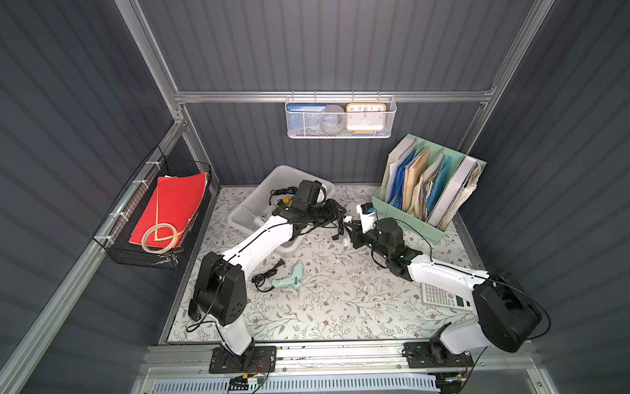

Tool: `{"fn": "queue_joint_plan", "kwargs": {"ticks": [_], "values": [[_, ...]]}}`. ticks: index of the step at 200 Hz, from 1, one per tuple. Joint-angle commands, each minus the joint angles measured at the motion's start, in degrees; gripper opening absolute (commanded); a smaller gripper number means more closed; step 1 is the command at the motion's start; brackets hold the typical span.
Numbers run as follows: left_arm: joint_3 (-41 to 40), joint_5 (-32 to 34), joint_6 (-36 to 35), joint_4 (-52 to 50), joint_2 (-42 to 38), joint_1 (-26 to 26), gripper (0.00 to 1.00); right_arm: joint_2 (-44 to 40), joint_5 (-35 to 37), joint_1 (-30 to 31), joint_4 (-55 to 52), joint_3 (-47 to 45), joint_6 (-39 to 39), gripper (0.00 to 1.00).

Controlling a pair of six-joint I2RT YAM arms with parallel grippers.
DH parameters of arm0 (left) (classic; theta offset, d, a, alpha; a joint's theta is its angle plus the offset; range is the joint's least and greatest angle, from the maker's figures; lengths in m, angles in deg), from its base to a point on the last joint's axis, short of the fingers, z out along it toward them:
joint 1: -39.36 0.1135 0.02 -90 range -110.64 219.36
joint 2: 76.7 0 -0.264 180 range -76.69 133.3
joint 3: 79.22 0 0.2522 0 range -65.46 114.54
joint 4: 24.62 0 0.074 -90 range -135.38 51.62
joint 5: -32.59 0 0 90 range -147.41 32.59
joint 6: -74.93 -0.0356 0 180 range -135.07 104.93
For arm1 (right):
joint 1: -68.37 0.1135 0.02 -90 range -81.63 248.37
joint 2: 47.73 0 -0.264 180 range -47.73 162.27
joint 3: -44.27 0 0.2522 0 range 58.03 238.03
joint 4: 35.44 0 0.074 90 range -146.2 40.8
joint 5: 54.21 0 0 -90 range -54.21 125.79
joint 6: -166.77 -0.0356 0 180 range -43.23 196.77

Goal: Put the hot melt glue gun into the storage box
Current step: Pick up the hot melt adhesive gun from the center of the board.

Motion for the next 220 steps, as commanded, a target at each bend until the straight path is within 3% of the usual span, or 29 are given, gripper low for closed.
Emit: {"fn": "queue_joint_plan", "kwargs": {"ticks": [1,78,145,171,192,220], "values": [[0.82,-1.67,0.06,2.13,1.46,-0.25,0.35,0.54,0.56,0.56,2.15,1.63,0.15,0.00],[1.63,-3.35,0.72,3.23,3.03,-0.43,0.33,1.64,1.66,0.95,1.66,2.77,-0.13,0.00],[1.62,-2.60,1.10,4.35,3.56,-0.43,0.00,2.04,1.64,1.64,1.39,2.51,0.31,0.00],[1.84,-2.15,0.75,4.79,3.12,-0.43,0.00,1.54,2.49,1.74,0.68,2.51,0.28,0.00],[1.98,-1.78,0.26,6.35,2.32,-0.46,0.00,0.36,3.48,1.75,-0.12,2.46,0.31,0.39],[3.68,-1.85,-1.54,7.78,1.55,-0.44,0.00,-2.46,5.49,1.79,-1.27,1.62,0.17,0.76]]}}
